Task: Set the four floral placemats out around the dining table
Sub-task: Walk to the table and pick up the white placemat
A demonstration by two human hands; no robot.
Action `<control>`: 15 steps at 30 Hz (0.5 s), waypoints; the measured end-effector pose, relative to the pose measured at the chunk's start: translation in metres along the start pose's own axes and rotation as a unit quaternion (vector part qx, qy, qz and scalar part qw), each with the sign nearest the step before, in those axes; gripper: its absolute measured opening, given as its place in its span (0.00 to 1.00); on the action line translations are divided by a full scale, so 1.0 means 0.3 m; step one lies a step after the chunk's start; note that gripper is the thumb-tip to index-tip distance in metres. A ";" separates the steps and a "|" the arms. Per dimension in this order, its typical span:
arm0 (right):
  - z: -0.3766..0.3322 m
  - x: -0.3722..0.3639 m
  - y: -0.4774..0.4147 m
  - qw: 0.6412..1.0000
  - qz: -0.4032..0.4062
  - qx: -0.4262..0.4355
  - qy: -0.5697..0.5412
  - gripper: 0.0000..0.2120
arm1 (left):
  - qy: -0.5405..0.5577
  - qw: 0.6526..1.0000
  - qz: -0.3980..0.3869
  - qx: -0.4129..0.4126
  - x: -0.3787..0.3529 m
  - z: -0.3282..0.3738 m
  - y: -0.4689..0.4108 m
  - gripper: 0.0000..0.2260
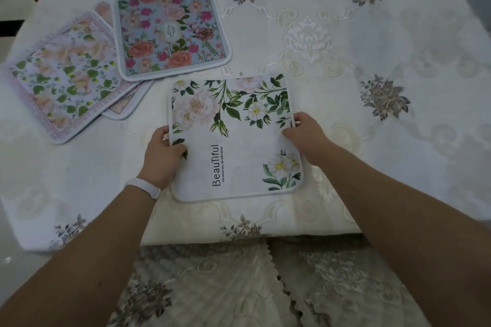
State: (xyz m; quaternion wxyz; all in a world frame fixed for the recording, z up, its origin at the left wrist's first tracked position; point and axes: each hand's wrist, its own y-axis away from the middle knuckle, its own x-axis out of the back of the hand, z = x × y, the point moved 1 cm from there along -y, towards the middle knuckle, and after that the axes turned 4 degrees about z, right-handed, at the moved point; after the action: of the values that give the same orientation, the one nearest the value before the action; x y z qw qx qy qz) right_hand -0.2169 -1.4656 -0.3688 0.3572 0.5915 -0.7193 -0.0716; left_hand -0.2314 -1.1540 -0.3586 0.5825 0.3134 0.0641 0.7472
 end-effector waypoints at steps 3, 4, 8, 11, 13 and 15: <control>0.015 0.008 0.040 1.000 0.011 0.000 -0.005 0.10 | 0.003 1.000 -0.007 -0.001 0.004 -0.010 0.021 0.18; 0.020 0.011 0.055 1.000 0.015 -0.001 -0.005 0.10 | 0.008 1.000 -0.013 -0.005 0.002 -0.015 0.031 0.18; 0.036 0.038 0.135 0.999 0.033 0.001 -0.003 0.09 | 0.032 0.999 -0.030 -0.004 -0.007 -0.018 0.083 0.18; 0.045 0.078 0.204 0.999 0.052 0.005 0.000 0.08 | 0.066 0.996 -0.052 0.003 -0.012 -0.020 0.118 0.20; 0.050 0.112 0.256 0.998 0.067 0.003 0.000 0.08 | 0.078 0.994 -0.072 0.003 -0.022 -0.016 0.140 0.19; 0.056 0.150 0.308 0.996 0.084 -0.002 -0.006 0.08 | 0.082 0.992 -0.094 -0.003 -0.040 0.001 0.164 0.19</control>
State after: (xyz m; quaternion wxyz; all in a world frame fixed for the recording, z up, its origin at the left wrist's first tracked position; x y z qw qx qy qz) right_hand -0.3029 -1.4847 -0.3132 0.3585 0.5277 -0.7687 -0.0462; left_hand -0.2706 -1.1805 -0.3403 0.6439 0.2417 0.1382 0.7127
